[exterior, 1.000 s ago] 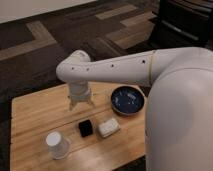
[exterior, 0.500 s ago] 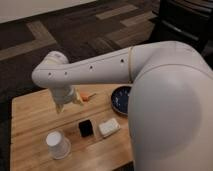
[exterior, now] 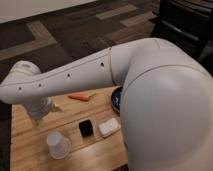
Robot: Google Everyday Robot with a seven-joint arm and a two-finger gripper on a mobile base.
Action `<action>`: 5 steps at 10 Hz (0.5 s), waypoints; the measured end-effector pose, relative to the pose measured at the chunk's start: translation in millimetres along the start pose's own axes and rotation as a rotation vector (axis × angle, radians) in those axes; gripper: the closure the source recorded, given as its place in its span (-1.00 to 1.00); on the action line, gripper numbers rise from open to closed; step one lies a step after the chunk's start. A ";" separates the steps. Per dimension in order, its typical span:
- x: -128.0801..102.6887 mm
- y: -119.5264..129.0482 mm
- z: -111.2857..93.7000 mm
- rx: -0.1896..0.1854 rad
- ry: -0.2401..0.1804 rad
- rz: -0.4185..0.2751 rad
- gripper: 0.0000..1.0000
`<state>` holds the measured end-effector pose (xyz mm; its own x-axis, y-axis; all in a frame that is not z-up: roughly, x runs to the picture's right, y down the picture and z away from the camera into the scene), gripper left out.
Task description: Place the ceramic cup over the eraser
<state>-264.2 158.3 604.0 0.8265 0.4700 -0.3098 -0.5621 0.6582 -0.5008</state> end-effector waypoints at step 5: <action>12.6 11.5 1.1 0.013 0.041 -0.106 -0.30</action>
<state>-260.3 172.4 595.3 0.8817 0.3732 -0.2887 -0.4717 0.7108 -0.5218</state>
